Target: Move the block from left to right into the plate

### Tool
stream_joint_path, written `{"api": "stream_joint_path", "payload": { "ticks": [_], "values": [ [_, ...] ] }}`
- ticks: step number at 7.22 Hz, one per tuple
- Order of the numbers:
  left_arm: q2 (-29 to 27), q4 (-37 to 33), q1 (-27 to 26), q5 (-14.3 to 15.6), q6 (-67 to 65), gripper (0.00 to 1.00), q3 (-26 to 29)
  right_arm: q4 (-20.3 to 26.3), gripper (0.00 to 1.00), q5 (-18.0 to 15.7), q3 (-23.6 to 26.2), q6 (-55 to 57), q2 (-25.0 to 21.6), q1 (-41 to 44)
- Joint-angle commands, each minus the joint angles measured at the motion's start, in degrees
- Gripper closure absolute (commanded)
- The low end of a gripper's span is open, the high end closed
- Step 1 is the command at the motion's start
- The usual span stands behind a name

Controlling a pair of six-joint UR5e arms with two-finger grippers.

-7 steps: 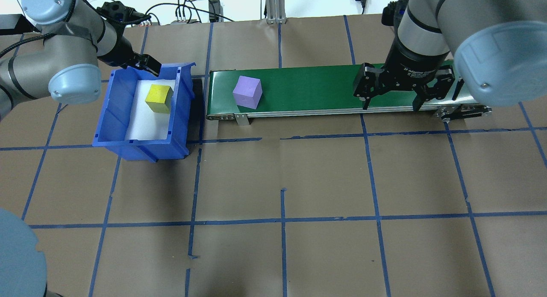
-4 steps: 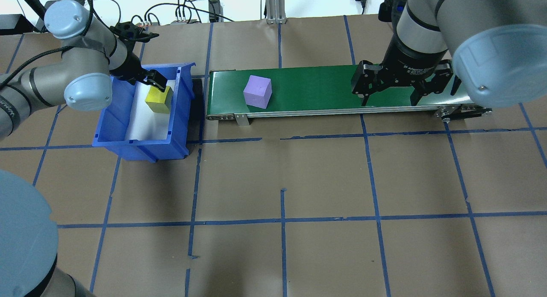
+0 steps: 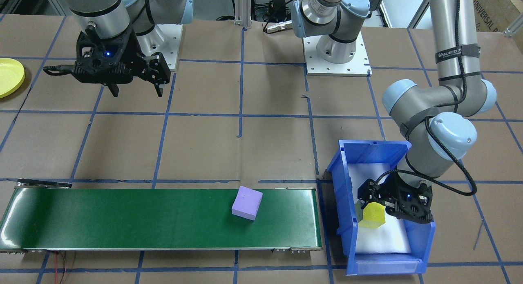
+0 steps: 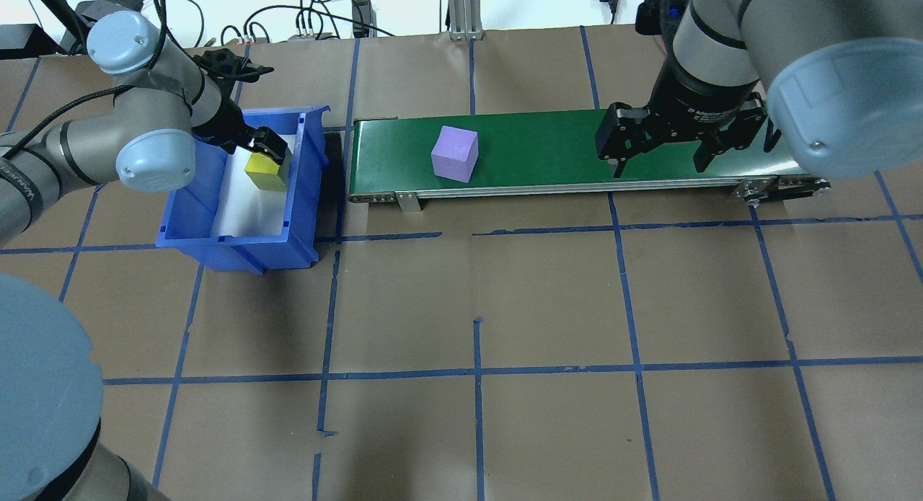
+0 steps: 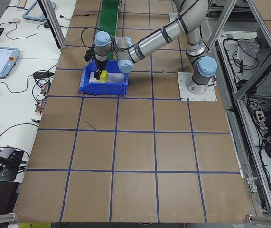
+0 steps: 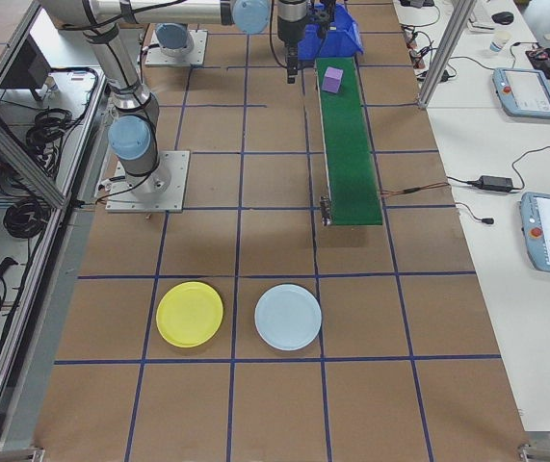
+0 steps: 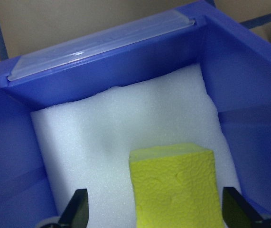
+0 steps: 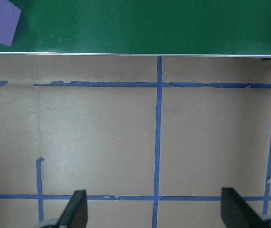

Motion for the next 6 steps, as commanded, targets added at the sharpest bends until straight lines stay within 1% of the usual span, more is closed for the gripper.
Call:
{"api": "stream_joint_path", "payload": {
  "ticks": [1, 3, 4, 5, 6],
  "values": [
    [-0.4, -0.1, 0.0, -0.1, -0.1, 0.0, -0.5, 0.0, 0.0, 0.2, -0.4, -0.4, 0.2, -1.7],
    [-0.7, 0.2, 0.0, -0.2, -0.1, 0.01, -0.6, 0.0, 0.0, -0.1, -0.5, -1.1, 0.0, -1.8],
    [-1.0, 0.4, 0.0, -0.3, -0.1, 0.09, -0.5, 0.0, 0.0, -1.0, -0.5, -1.1, 0.2, -2.2],
    [-1.0, 0.5, 0.0, -0.3, -0.1, 0.44, -0.4, 0.0, 0.0, -0.9, -0.4, -1.1, 0.3, -2.8],
    [-0.9, 0.5, 0.0, -0.3, -0.1, 0.66, -0.2, 0.0, 0.0, -0.4, -0.2, -1.8, 0.4, -4.6]
  ]
}}
